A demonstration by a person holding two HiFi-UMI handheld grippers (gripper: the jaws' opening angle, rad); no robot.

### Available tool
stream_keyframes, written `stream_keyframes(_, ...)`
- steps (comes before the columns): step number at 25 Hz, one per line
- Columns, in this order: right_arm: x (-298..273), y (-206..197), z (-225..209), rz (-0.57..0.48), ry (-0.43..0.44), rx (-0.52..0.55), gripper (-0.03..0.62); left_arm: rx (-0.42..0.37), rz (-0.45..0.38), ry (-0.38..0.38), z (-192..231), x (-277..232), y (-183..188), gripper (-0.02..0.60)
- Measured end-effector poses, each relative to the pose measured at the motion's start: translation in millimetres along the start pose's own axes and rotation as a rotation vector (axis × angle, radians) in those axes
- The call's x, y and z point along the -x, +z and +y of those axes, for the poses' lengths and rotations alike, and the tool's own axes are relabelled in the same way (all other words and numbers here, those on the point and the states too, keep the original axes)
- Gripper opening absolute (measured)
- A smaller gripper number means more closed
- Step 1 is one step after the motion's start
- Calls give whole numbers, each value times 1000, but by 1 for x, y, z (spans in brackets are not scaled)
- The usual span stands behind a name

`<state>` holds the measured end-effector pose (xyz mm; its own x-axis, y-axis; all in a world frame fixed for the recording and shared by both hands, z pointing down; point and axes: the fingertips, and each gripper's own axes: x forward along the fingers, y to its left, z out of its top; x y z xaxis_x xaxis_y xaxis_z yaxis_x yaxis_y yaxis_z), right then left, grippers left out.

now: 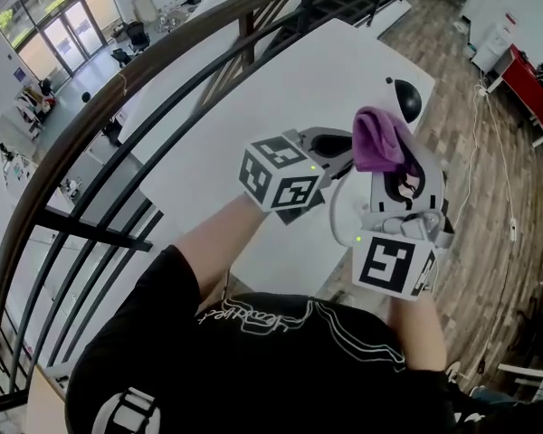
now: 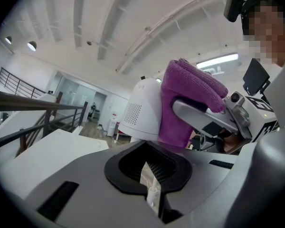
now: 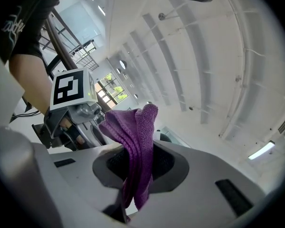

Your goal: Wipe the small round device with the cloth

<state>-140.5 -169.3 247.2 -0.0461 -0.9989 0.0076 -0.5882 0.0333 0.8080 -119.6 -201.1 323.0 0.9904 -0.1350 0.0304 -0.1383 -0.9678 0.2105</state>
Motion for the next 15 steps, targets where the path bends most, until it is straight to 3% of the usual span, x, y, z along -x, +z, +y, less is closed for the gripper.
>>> stream_keyframes(15,-3,-13,44,-6,232,-172,61,1,-15,8,2,6,-5,8)
